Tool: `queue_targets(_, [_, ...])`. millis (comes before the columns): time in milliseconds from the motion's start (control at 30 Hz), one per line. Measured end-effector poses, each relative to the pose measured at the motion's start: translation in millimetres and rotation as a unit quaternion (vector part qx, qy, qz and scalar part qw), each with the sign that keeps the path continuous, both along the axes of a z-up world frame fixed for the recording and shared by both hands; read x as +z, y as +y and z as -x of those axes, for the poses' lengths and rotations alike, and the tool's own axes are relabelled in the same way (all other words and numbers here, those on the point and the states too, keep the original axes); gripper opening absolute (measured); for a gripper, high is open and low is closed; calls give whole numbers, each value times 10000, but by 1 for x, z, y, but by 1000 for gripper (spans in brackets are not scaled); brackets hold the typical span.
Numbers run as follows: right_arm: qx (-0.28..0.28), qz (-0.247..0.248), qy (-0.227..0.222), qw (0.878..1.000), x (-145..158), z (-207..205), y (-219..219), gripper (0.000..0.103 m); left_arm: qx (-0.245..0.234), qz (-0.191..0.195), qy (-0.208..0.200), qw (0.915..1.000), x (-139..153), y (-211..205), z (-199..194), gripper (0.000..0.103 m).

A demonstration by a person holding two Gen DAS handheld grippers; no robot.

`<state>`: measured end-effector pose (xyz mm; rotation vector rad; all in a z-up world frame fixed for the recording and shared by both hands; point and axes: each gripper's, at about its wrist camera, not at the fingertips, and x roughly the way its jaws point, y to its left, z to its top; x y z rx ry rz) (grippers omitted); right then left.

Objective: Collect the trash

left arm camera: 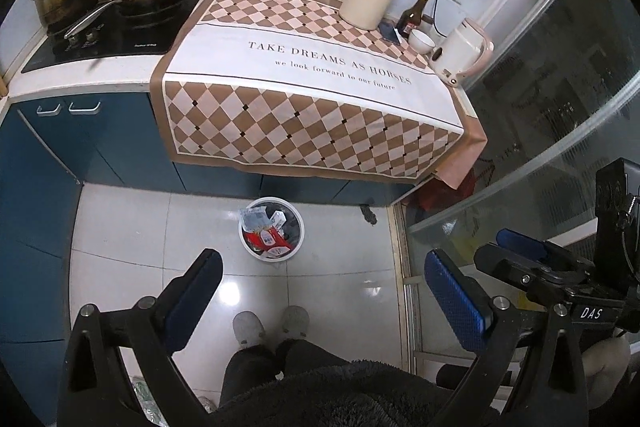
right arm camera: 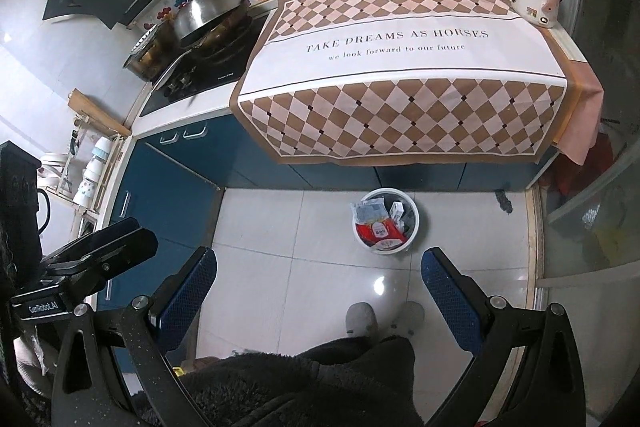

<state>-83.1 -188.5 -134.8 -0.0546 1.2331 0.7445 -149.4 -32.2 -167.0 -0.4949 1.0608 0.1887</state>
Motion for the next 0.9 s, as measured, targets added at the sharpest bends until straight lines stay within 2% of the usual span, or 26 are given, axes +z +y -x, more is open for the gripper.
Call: queue_targets(900, [19,13,296,9996,-17,-6,3,103,-23,240,120,9996,-11,2,-9,103])
